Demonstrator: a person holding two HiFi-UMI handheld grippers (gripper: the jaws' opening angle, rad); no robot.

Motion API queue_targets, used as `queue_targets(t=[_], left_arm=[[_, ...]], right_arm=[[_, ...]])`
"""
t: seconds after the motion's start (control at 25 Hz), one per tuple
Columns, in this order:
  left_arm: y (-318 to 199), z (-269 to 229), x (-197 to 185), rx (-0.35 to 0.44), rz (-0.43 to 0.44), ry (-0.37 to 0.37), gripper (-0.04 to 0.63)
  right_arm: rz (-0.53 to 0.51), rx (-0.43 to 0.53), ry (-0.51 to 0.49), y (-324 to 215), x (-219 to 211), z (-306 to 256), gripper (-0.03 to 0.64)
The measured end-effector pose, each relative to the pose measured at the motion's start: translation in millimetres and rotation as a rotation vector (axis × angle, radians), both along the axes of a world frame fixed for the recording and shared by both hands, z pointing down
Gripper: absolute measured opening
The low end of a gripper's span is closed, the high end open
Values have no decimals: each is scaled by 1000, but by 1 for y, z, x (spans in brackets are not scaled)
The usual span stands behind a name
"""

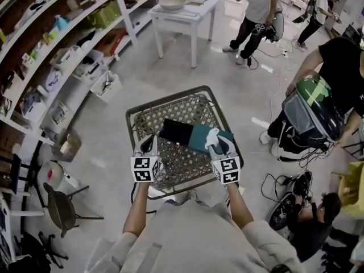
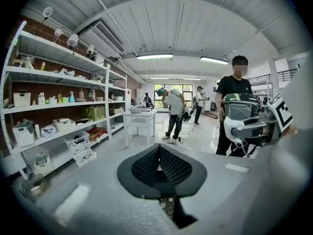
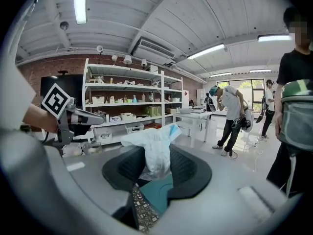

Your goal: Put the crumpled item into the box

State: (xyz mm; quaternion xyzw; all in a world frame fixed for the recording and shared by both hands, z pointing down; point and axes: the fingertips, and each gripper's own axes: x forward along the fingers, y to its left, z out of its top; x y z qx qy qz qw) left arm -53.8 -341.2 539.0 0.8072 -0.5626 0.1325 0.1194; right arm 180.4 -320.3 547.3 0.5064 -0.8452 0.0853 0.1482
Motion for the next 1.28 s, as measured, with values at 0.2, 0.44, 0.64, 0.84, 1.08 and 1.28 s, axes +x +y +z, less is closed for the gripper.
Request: queue_targets(t=[0.2,0.44,0.64,0.84,1.08,1.28], left_arm=[[-7,1,-2,-8,0,1,6],[-19,20,-19,-36,7,8,6],[-30,46,-24,-79,25,19,6],[-43,64,-34,-118,39,28,6],[-49,92,-46,-181,52,34,6],[-49,117,-49,-232,66,36,6]], right_arm=[[8,-16,-6,-10,0,4,135],[29,-44,0,-19,-13,20,135],[52,-85,19,-27,-17,39,135],[73,-126,32,-37,-25,55,135],[81,-189,36,-42,-40,81,136],[80,-249,44,-39,-47,106,137]])
